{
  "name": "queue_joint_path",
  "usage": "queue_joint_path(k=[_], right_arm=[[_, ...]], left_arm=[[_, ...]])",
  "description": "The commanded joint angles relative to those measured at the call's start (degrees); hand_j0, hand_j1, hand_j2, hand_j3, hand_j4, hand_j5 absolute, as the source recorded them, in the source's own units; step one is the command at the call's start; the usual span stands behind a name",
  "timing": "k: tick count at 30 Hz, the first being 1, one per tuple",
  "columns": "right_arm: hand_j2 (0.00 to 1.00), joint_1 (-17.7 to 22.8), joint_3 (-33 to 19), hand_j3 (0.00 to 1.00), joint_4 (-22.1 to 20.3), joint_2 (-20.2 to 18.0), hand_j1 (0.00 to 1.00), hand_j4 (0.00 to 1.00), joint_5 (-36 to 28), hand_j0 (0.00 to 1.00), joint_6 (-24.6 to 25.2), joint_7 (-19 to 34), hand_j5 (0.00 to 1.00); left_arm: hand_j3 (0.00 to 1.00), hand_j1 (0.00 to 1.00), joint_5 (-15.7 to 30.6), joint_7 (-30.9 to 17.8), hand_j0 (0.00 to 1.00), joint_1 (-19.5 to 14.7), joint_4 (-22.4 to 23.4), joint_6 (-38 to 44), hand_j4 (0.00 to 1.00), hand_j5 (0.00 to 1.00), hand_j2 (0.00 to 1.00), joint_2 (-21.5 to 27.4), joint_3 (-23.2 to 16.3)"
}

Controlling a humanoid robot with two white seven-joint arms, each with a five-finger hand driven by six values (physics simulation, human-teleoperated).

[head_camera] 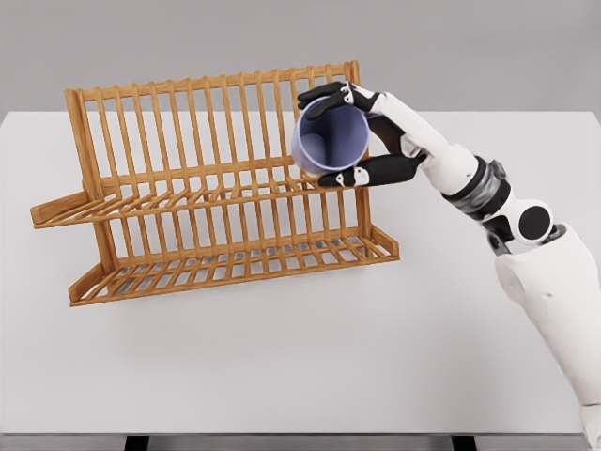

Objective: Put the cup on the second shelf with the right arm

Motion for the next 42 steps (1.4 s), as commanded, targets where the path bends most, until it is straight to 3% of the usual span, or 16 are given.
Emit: queue_joint_path(k=[1, 19, 21, 22, 42], right_arm=[[0.65, 0.00, 0.33, 0.65, 1.15, -0.14, 0.65, 0.65, 5.60, 0.65, 0.65, -0.60, 0.65], [0.68, -1.58, 0.86, 0.68, 0.36, -0.31, 0.68, 0.68, 5.60, 0.68, 0.65, -0.60, 0.68], [0.86, -1.58, 0.86, 0.86, 0.18, -0.31, 0.86, 0.86, 5.69, 0.86, 0.65, -0.60, 0.86], [1.00, -1.58, 0.86, 1.00, -0.26, -0.31, 1.00, 1.00, 5.69, 1.00, 0.65, -0.60, 1.00], [1.00, -1.58, 0.42, 1.00, -3.07, -0.84, 1.00, 1.00, 5.25, 1.00, 0.65, -0.60, 1.00]], left_arm=[[1.00, 1.00, -0.02, -0.02, 1.00, 0.00, 0.00, 0.01, 1.00, 1.00, 1.00, 0.00, 0.00], [1.00, 1.00, -0.02, -0.02, 1.00, 0.00, 0.00, 0.01, 1.00, 1.00, 1.00, 0.00, 0.00], [1.00, 1.00, -0.02, -0.02, 1.00, 0.00, 0.00, 0.01, 1.00, 1.00, 1.00, 0.00, 0.00], [1.00, 1.00, -0.02, -0.02, 1.00, 0.00, 0.00, 0.01, 1.00, 1.00, 1.00, 0.00, 0.00], [1.00, 1.00, -0.02, -0.02, 1.00, 0.00, 0.00, 0.01, 1.00, 1.00, 1.00, 0.00, 0.00]])
